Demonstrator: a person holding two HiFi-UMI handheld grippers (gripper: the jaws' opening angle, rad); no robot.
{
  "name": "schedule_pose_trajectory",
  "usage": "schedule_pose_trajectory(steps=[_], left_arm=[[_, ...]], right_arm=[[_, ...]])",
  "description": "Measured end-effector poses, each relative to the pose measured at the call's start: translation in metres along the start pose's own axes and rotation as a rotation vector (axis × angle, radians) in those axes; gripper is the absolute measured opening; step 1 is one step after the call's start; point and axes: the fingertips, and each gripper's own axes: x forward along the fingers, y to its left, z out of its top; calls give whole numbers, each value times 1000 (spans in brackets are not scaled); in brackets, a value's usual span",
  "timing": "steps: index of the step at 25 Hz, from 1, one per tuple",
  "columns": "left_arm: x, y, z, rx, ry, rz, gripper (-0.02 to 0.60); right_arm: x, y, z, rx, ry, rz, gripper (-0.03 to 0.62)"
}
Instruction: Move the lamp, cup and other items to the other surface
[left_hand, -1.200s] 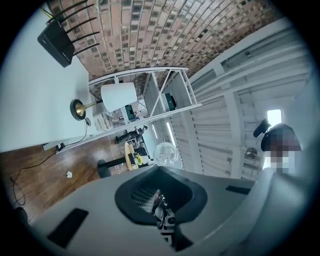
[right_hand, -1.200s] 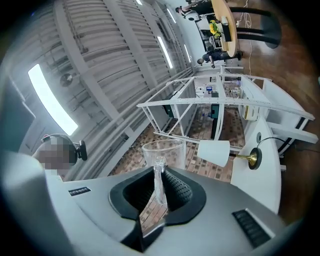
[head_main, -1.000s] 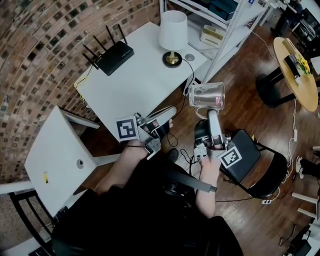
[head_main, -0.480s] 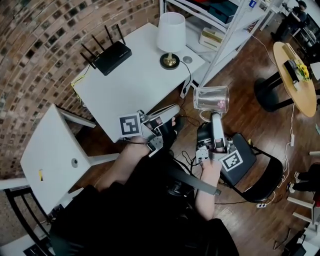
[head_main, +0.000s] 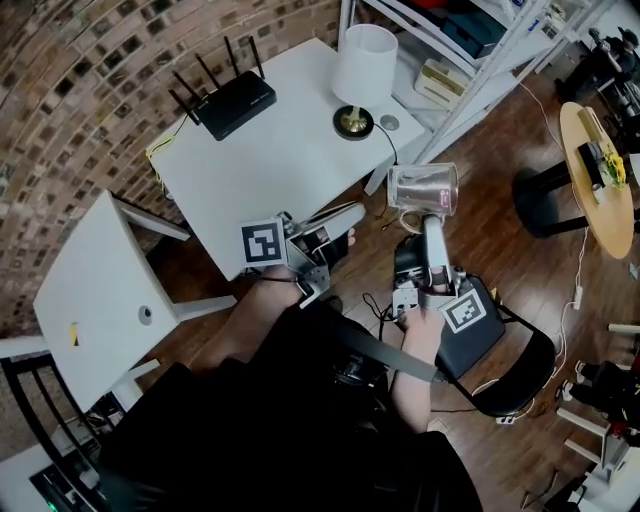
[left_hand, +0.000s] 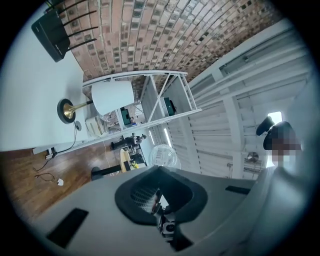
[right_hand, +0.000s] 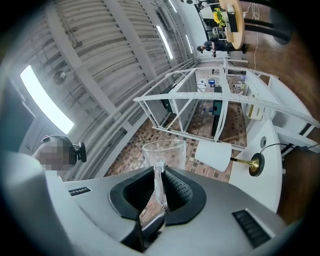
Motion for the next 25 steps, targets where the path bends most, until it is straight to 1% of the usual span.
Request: schedule_pose_trajectory(steps=[3, 6, 9, 13, 18, 25], left_arm=[[-15, 9, 30, 9, -41, 23, 2], [-34, 17, 62, 7, -89, 29, 2], [-48, 27, 92, -15, -125, 27, 1], [-56, 36, 125, -24, -142, 11, 2], [-66, 55, 160, -45, -162, 3, 2], [-100, 82, 192, -84, -181, 22, 2]], right_arm=[[31, -17, -13, 19, 27, 8, 54], [59, -36, -30, 42, 49, -6, 54], [87, -51, -50, 59, 74, -18, 55], [120, -67, -70, 64, 105, -34, 54], [152, -97, -89, 33, 145, -72, 54], [182, -136, -127, 46, 175, -137, 55]])
